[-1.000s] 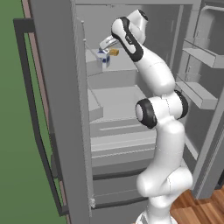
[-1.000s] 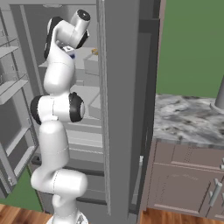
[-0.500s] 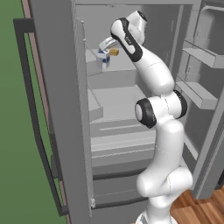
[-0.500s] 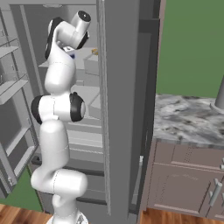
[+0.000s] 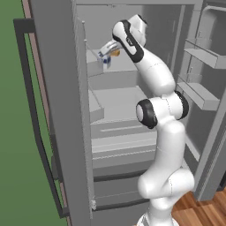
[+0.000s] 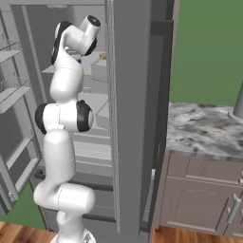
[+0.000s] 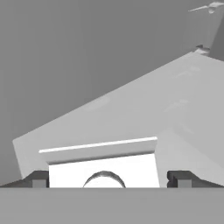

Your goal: Take out the milk from the fridge and place it on the tray on the counter. Then take the sugar cube near the tray and place it in the tray.

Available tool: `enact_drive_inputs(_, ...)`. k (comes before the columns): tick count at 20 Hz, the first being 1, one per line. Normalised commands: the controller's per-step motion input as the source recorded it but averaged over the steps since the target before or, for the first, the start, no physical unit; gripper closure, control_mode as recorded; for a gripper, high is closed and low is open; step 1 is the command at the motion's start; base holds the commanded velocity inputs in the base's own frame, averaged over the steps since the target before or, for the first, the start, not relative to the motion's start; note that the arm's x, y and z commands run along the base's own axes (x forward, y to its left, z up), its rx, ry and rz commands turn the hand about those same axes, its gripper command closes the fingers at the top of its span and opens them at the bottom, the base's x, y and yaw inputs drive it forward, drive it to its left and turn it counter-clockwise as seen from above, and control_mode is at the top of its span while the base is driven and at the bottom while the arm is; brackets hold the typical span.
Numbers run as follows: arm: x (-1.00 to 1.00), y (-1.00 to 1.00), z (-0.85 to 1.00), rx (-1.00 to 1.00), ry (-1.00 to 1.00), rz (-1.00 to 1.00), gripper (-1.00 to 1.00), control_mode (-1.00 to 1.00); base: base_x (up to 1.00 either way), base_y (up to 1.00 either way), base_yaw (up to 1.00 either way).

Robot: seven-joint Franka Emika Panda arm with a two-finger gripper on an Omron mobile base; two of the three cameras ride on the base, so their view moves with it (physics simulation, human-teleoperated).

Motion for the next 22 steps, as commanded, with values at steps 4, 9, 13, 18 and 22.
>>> enact_drive_inputs(4,0.0,0.01,-0.34,-0.03,0.12,0.07,1.0,-1.0,0.0,0.0,0.0)
enact_drive_inputs(9,-0.07,0.03,-0.05,0.0,0.01,0.07,1.0,-1.0,0.0,0.0,0.0)
enact_drive_inputs(13,-0.84,0.7,0.0,-0.01,-0.04,0.01,1.0,-1.0,0.0,0.0,0.0)
enact_drive_inputs(18,-1.0,0.08,-0.03,-0.03,-0.2,-0.1,1.0,-1.0,0.0,0.0,0.0)
enact_drive_inputs(22,-1.0,-0.27,-0.37,-0.01,-0.19,-0.18,1.0,-1.0,0.0,0.0,0.0)
